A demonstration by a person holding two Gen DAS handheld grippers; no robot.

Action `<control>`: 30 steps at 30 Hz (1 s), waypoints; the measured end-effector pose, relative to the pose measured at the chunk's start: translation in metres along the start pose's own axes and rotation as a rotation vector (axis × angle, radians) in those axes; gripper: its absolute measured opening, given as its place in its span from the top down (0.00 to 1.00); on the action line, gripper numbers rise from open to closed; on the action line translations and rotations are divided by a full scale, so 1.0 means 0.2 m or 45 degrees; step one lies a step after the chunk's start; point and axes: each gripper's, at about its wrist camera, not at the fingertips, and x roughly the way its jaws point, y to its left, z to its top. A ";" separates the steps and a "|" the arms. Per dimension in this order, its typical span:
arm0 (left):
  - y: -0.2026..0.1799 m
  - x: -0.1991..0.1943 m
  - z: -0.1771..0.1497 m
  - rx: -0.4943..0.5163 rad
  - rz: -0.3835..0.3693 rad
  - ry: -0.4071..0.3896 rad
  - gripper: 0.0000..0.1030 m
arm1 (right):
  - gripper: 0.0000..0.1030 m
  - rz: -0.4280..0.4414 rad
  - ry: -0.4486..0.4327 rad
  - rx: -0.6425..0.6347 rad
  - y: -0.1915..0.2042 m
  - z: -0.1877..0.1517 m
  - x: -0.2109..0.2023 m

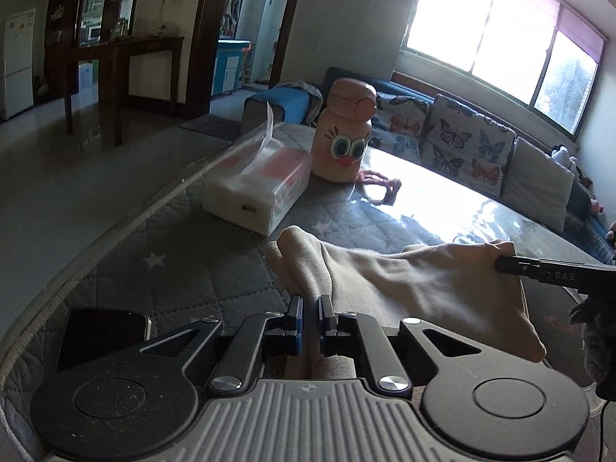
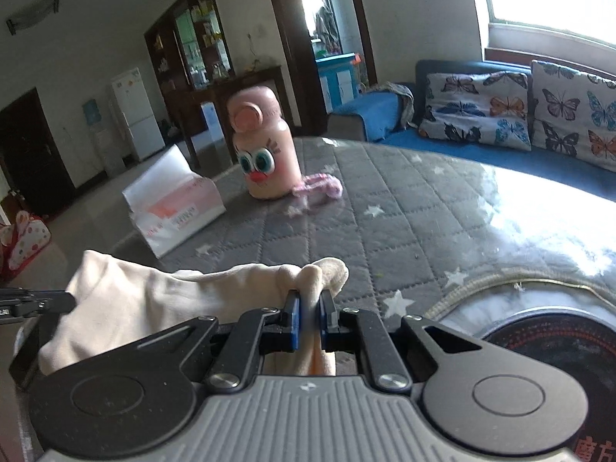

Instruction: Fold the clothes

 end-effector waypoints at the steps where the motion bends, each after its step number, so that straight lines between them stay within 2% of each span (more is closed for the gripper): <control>1: 0.00 0.01 0.00 0.001 0.002 0.010 0.91 | 0.91 -0.005 0.014 0.000 0.00 -0.01 0.02; 5: 0.01 0.04 -0.02 0.003 0.020 0.046 0.87 | 0.90 -0.011 0.039 -0.012 0.00 -0.01 0.05; 12: 0.02 0.02 0.00 0.016 0.034 0.015 0.86 | 0.86 -0.052 0.025 -0.025 -0.01 0.01 0.02; 15: 0.00 0.04 0.02 0.027 0.025 0.011 0.86 | 0.86 -0.027 0.026 -0.030 0.00 0.02 0.04; 24: -0.08 0.20 0.09 0.064 -0.005 0.040 0.86 | 0.86 0.041 0.058 -0.062 0.08 0.04 0.15; 30: -0.10 0.33 0.11 0.072 0.023 0.081 0.86 | 0.86 0.044 0.078 -0.056 0.09 0.04 0.25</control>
